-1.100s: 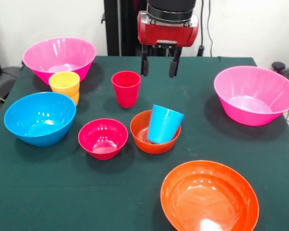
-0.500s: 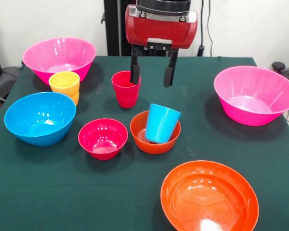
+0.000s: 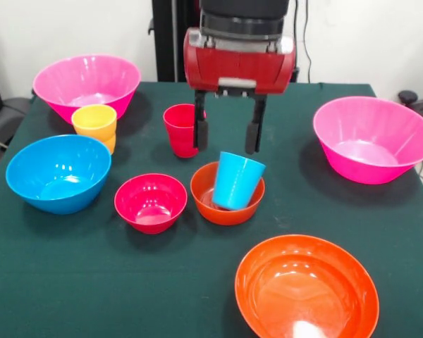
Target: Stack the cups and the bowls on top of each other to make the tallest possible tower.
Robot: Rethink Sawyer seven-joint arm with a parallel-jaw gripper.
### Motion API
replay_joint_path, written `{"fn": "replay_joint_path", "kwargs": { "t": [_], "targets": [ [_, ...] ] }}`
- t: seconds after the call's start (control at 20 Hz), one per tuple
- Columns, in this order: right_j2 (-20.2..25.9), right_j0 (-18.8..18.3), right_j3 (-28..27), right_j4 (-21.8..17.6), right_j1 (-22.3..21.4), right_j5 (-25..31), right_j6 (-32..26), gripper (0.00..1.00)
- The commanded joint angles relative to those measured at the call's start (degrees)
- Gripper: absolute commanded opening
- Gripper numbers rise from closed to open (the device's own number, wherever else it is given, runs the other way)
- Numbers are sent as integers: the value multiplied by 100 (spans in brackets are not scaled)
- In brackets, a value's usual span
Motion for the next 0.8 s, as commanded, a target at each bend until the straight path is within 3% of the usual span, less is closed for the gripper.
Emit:
{"fn": "replay_joint_path", "kwargs": {
  "t": [0.05,0.45,0.8],
  "targets": [
    [182,216,-501,-145,1149,-409,-360,100],
    [181,271,-922,-197,1651,-492,-525,100],
    [241,284,-1017,-138,1716,-586,-604,100]
  ]
}}
